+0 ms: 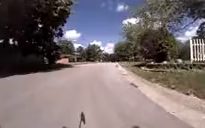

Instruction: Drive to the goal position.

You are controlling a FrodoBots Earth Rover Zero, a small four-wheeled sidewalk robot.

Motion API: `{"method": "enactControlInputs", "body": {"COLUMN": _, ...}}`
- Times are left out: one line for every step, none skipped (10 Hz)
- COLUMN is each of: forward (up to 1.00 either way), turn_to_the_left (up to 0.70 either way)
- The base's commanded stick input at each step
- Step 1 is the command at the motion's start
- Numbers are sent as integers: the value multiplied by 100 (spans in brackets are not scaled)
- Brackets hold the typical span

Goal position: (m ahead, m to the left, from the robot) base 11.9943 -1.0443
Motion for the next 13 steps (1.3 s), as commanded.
{"method": "enactControlInputs", "body": {"forward": 85, "turn_to_the_left": 0}}
{"method": "enactControlInputs", "body": {"forward": 85, "turn_to_the_left": 0}}
{"method": "enactControlInputs", "body": {"forward": 85, "turn_to_the_left": 0}}
{"method": "enactControlInputs", "body": {"forward": 85, "turn_to_the_left": 0}}
{"method": "enactControlInputs", "body": {"forward": 85, "turn_to_the_left": 0}}
{"method": "enactControlInputs", "body": {"forward": 85, "turn_to_the_left": 0}}
{"method": "enactControlInputs", "body": {"forward": 85, "turn_to_the_left": 0}}
{"method": "enactControlInputs", "body": {"forward": 85, "turn_to_the_left": 0}}
{"method": "enactControlInputs", "body": {"forward": 85, "turn_to_the_left": 0}}
{"method": "enactControlInputs", "body": {"forward": 85, "turn_to_the_left": -10}}
{"method": "enactControlInputs", "body": {"forward": 85, "turn_to_the_left": -22}}
{"method": "enactControlInputs", "body": {"forward": 85, "turn_to_the_left": -32}}
{"method": "enactControlInputs", "body": {"forward": 85, "turn_to_the_left": -32}}
